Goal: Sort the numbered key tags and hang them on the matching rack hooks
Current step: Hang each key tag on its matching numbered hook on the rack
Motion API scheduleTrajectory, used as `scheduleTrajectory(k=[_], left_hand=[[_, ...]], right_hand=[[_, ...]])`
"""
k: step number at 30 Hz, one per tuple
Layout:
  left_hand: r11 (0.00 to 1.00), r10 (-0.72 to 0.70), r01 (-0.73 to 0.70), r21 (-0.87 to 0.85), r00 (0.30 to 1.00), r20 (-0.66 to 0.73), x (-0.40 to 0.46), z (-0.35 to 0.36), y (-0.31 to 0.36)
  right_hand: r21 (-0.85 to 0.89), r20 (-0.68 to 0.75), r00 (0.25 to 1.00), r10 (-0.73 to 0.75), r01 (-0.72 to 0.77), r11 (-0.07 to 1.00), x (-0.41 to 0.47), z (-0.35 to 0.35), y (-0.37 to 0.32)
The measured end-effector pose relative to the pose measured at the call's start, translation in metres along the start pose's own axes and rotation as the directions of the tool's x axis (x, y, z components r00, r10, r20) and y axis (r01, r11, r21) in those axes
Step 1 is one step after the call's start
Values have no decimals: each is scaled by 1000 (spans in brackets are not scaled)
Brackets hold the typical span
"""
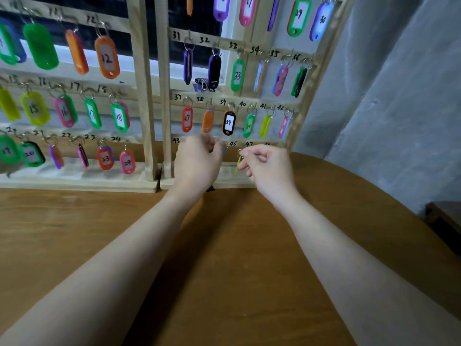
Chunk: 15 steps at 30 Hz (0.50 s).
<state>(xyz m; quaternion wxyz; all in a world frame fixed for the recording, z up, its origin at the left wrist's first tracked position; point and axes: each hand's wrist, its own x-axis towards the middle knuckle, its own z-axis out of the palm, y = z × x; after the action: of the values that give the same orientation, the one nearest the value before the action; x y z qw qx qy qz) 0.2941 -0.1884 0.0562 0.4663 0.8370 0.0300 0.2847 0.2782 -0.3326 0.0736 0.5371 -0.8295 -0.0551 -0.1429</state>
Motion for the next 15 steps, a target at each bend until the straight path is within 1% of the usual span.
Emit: scheduleTrajectory(k=[4, 7, 10, 15], left_hand=[[998, -17, 17, 64, 1000, 7, -1, -2, -3], [1000, -4, 2, 14, 997, 78, 4, -9, -5], [999, 33, -26, -46, 989, 146, 7, -16, -8], [999, 40, -42, 10, 985, 170, 10, -15, -17]], right_hand=[[-34, 27, 1000, -2, 3, 999, 11, 7, -5], [-49, 53, 999, 2, 0, 999, 15, 13, -9], [-102, 80, 997, 1, 7, 995, 17, 18, -9], [-132, 72, 997, -1, 11, 991, 23, 22, -15]])
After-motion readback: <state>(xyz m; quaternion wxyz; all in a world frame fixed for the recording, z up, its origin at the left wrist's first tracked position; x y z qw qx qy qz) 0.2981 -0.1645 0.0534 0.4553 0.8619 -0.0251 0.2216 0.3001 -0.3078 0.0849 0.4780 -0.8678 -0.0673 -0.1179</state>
